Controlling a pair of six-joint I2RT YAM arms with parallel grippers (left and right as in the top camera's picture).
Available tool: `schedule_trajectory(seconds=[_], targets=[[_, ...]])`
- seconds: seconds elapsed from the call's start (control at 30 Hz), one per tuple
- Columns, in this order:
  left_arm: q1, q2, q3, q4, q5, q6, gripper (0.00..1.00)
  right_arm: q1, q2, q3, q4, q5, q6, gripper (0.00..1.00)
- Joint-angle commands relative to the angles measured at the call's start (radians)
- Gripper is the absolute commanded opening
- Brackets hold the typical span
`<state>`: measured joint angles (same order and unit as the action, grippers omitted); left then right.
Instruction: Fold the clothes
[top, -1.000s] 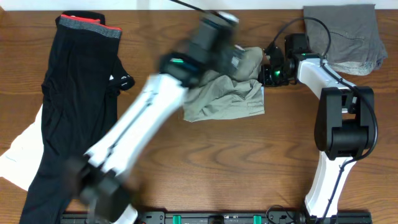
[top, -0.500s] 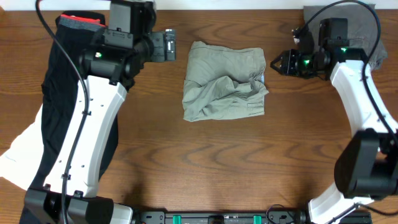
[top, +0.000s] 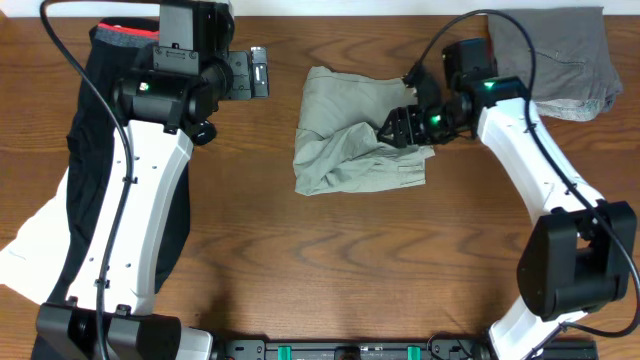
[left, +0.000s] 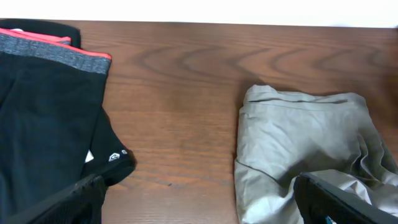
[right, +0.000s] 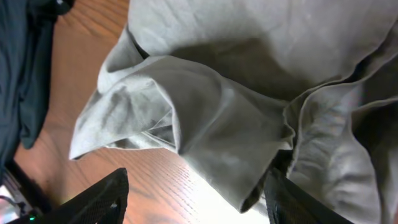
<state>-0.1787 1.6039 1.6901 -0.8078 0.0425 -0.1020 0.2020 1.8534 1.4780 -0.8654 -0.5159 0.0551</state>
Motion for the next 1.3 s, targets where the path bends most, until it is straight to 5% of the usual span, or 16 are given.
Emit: schedule_trajectory(seconds=[0.0,0.13,0.27,0.93,1.1,1.27], targets=[[0.003,-0.001,-0.005,-0.003,-0.003,-0.004,0.98,0.018,0.049,-0.001,-0.001,0.055,-0.019,0.68],[0.003,-0.001,-0.005,-0.003,-0.003,-0.004,0.98,0.024,0.088,-0.001,0.003,0.072,-0.019,0.53],[0.003,-0.001,-0.005,-0.003,-0.003,-0.004,0.98,0.023,0.094,0.000,0.010,0.092,-0.019,0.01],[0.003,-0.001,-0.005,-0.008,-0.003,-0.004,0.98,-0.031,0.005,-0.088,-0.203,0.262,0.005,0.02],[0.003,-0.001,-0.005,-0.010,-0.003,-0.003,0.98,-0.032,0.005,-0.134,-0.196,0.270,0.010,0.46],[0.003,-0.001,-0.005,-0.011,-0.003,0.004,0.98,-0.036,0.002,-0.077,-0.205,0.269,0.010,0.50]])
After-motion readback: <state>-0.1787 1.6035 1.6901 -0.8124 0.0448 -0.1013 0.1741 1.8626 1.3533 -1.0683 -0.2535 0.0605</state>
